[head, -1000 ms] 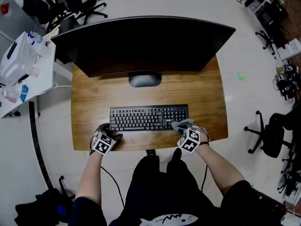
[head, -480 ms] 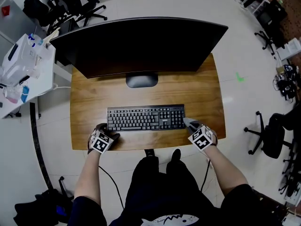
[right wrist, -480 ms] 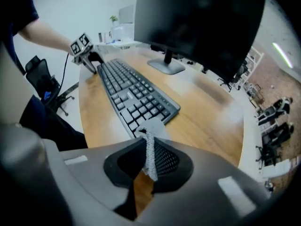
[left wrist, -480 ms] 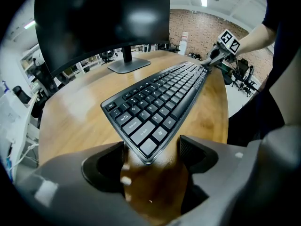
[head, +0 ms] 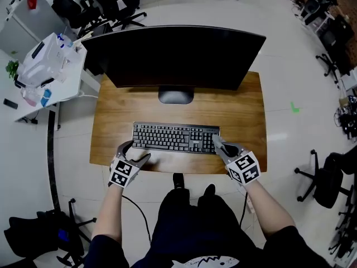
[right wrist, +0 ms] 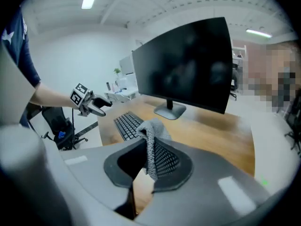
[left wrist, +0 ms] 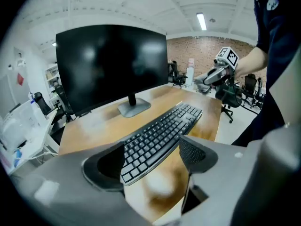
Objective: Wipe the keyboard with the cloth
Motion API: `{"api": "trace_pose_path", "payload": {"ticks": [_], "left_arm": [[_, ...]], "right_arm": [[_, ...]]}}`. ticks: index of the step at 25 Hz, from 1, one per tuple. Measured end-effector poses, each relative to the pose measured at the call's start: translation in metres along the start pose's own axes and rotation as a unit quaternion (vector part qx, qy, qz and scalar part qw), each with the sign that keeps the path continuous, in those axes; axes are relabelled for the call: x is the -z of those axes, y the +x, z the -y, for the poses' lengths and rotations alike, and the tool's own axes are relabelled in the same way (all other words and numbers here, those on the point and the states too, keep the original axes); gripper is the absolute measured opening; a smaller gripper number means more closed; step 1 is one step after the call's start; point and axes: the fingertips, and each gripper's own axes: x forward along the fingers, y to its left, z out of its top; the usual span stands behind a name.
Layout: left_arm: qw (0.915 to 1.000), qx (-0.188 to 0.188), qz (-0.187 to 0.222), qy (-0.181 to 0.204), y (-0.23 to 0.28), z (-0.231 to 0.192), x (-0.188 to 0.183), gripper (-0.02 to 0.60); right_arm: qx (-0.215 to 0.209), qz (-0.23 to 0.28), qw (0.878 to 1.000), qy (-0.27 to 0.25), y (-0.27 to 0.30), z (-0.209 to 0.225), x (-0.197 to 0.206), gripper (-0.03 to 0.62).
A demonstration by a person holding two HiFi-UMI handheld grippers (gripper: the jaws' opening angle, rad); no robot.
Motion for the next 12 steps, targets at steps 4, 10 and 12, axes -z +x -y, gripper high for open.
{"api": "trace_pose_path", "payload": {"ticks": [4,10,12], "left_arm": [[0.9971,-0.028,0.07,-0.006,-0.04,0.046,-0.058,0.354],[0.991,-0.04,0.127,-0.01,-0.093,0.136,-0.103,0.354],[0.9903,-0.033,0.135,-0.008,-0.108,0.167,-0.109,0.355]], "right_arm": [[-0.032,0.029,0.998,-0.048,-0.024,-0.016,-0.025,0.029],[-0.089,0.07,0.992,-0.049,-0.072,-0.053,-0.034,0.029],[-0.106,0.074,0.991,-0.044,-0.089,-0.069,-0.028,0.029]]}}
